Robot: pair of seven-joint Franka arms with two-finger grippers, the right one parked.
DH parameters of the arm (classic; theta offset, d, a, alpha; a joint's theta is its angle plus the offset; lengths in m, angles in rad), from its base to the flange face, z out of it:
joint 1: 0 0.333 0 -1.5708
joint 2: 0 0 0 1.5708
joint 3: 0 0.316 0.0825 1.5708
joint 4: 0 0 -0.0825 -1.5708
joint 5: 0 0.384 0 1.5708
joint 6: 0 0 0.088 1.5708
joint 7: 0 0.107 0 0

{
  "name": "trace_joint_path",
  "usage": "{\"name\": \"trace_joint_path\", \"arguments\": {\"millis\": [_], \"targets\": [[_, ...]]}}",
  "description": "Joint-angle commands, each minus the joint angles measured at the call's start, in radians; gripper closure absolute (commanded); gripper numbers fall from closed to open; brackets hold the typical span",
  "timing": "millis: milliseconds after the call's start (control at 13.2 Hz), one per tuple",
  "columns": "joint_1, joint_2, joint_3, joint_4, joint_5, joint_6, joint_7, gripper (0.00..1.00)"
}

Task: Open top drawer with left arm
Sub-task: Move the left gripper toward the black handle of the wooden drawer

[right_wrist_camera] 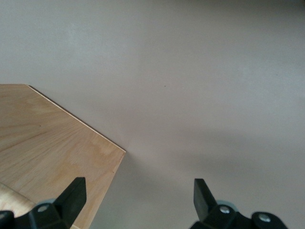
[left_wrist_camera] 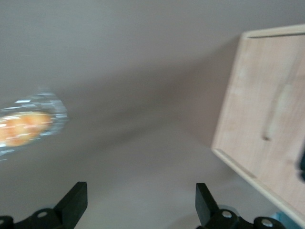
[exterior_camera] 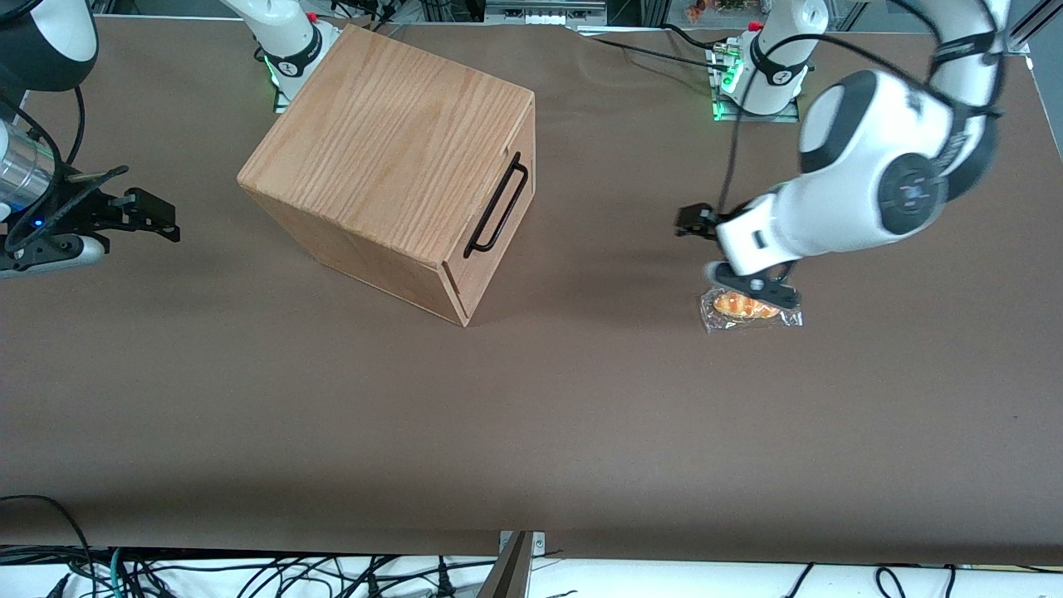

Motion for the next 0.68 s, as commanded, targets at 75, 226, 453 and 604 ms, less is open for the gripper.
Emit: {"name": "trace_joint_path", "arguments": {"millis": [75, 226, 453, 604], "targets": [[-0.133, 0.081, 0.014, 0.075, -0.118, 0.105, -0.11, 0.0], [-0.226, 0.1, 0.012, 0.075, -0.118, 0.2, -0.222, 0.0], [-0.319, 0.142, 0.014, 0.077, -0.109, 0.301, -0.307, 0.0], [-0.342, 0.156, 0.014, 0.077, -0.109, 0.308, -0.313, 0.0]]}}
